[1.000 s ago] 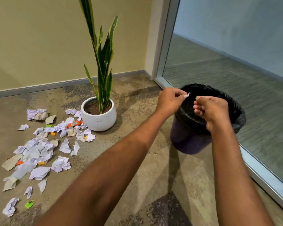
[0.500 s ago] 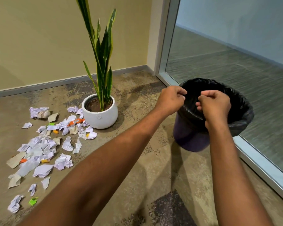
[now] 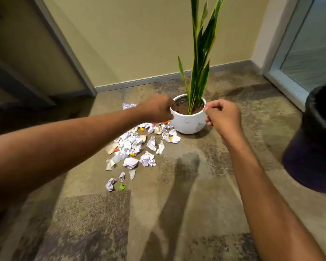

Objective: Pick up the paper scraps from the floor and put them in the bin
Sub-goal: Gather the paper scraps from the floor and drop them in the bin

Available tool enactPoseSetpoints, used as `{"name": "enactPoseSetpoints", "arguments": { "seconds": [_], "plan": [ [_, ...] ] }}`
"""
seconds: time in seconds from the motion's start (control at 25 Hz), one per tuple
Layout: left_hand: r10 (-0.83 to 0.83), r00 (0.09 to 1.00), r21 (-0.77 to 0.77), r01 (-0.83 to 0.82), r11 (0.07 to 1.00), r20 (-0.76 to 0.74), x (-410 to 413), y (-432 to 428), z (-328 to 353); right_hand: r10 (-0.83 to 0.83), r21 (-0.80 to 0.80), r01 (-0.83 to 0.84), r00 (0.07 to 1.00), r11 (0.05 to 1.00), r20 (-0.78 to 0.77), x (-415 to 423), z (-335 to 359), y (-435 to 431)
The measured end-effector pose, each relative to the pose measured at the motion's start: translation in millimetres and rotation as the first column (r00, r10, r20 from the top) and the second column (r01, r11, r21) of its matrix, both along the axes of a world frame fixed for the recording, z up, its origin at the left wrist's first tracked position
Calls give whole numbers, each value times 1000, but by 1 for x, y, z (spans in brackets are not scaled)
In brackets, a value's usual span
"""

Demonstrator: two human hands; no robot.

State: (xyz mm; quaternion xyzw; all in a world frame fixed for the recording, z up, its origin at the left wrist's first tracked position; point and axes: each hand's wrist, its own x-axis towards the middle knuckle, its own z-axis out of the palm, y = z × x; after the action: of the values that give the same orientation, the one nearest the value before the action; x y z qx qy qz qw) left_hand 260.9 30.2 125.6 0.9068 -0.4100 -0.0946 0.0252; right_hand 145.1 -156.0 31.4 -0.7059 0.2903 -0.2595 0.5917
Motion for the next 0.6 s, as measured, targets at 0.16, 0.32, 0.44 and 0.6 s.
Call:
{"name": "enactPoseSetpoints", "arguments": {
  "seconds": [0.16, 0.32, 0.44, 0.6],
  "plan": [
    [158, 987, 197, -152, 969, -16, 48, 103, -32, 246, -11, -253, 951, 967, -185, 34, -45, 65],
    [341, 929, 386, -264, 884, -146, 66, 161, -84, 436, -56, -494, 811, 868, -390, 52, -88, 107],
    [475, 843, 506, -302, 808, -254, 60, 185, -121, 505, -106, -645, 679, 757, -533, 62, -113, 137],
    [593, 751, 545, -379, 748, -291, 38, 214, -169, 532, -134, -791, 516, 598, -671, 76, -141, 175]
  ]
}}
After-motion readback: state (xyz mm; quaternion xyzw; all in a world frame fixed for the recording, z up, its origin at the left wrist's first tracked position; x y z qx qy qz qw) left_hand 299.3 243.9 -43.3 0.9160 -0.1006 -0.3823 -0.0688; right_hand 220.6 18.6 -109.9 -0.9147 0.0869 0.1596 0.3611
